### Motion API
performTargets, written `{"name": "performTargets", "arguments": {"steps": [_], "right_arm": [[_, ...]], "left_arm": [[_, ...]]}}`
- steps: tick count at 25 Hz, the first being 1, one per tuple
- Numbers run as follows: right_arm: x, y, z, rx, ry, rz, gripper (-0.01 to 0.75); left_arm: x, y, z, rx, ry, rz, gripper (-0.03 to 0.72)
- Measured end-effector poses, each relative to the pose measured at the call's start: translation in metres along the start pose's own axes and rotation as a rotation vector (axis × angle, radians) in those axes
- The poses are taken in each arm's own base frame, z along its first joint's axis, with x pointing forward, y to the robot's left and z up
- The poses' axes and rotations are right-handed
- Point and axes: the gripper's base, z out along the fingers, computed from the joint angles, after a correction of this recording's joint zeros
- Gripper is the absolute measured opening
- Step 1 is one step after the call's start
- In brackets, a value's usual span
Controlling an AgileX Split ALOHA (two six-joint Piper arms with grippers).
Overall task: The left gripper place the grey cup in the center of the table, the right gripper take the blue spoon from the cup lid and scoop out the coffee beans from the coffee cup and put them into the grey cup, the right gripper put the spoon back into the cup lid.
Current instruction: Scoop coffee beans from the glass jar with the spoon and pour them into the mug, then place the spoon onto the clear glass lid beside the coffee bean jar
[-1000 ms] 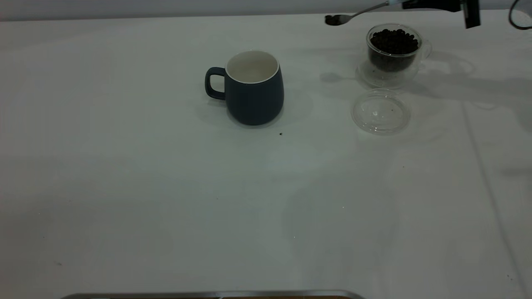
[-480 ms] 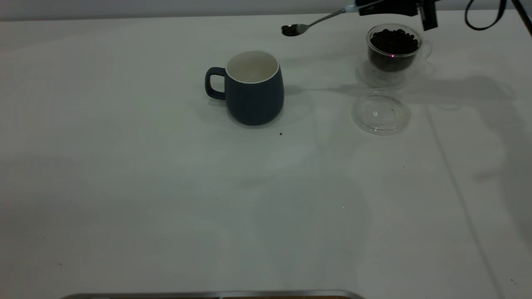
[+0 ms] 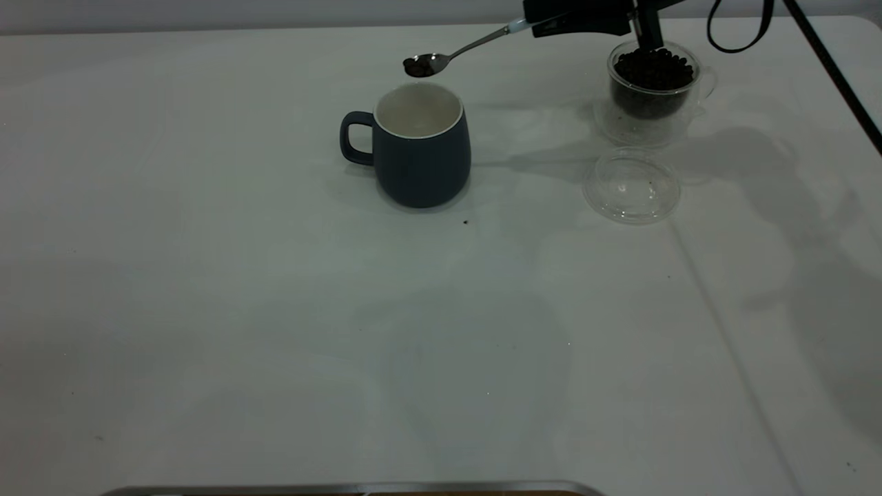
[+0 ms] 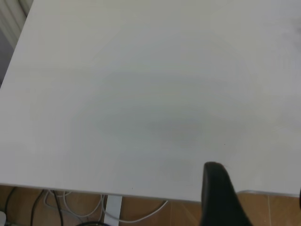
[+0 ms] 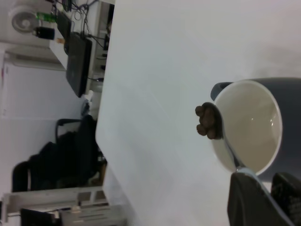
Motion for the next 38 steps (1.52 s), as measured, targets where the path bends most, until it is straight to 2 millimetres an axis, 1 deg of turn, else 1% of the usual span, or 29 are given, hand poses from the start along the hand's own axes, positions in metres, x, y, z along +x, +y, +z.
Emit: {"name": "performTargets", "arguments": {"steps": [8,15,18,21,25,29,31,32,35,38], "right_arm": [[-0.003,-0.003,0.003,0.057,-0.030,-0.208,0.100],[-0.001,0.000,0.003,0.025,0.000,-0.452,0.100],[-0.003,0.009,0.001,0.028,0.001,-0.543,0.100],[-0.010,0.024,-0.004,0.051,-0.022,-0.631,0.100],[-0.014,0.040,-0.011,0.075,-0.014,-0.682,0.100],[-0.018,0.072,-0.031,0.125,0.034,-0.751,0.100],[-0.020,0.093,-0.049,0.164,0.058,-0.790,0.100],[-0.021,0.103,-0.061,0.183,0.059,-0.794,0.100],[-0.022,0.124,-0.101,0.236,0.058,-0.779,0.100],[-0.021,0.135,-0.139,0.276,0.010,-0.730,0.100]], "left_arm": [[0.000,0.000,0.000,0.000,0.000,0.000,0.474],[0.000,0.000,0.000,0.000,0.000,0.000,0.474],[0.000,0.000,0.000,0.000,0.000,0.000,0.474],[0.000,0.000,0.000,0.000,0.000,0.000,0.474],[0.000,0.000,0.000,0.000,0.000,0.001,0.474],[0.000,0.000,0.000,0.000,0.000,0.001,0.474],[0.000,0.000,0.000,0.000,0.000,0.003,0.474],[0.000,0.000,0.000,0.000,0.000,0.003,0.474],[0.000,0.000,0.000,0.000,0.000,0.003,0.474],[0.000,0.000,0.000,0.000,0.000,0.003,0.474]]}}
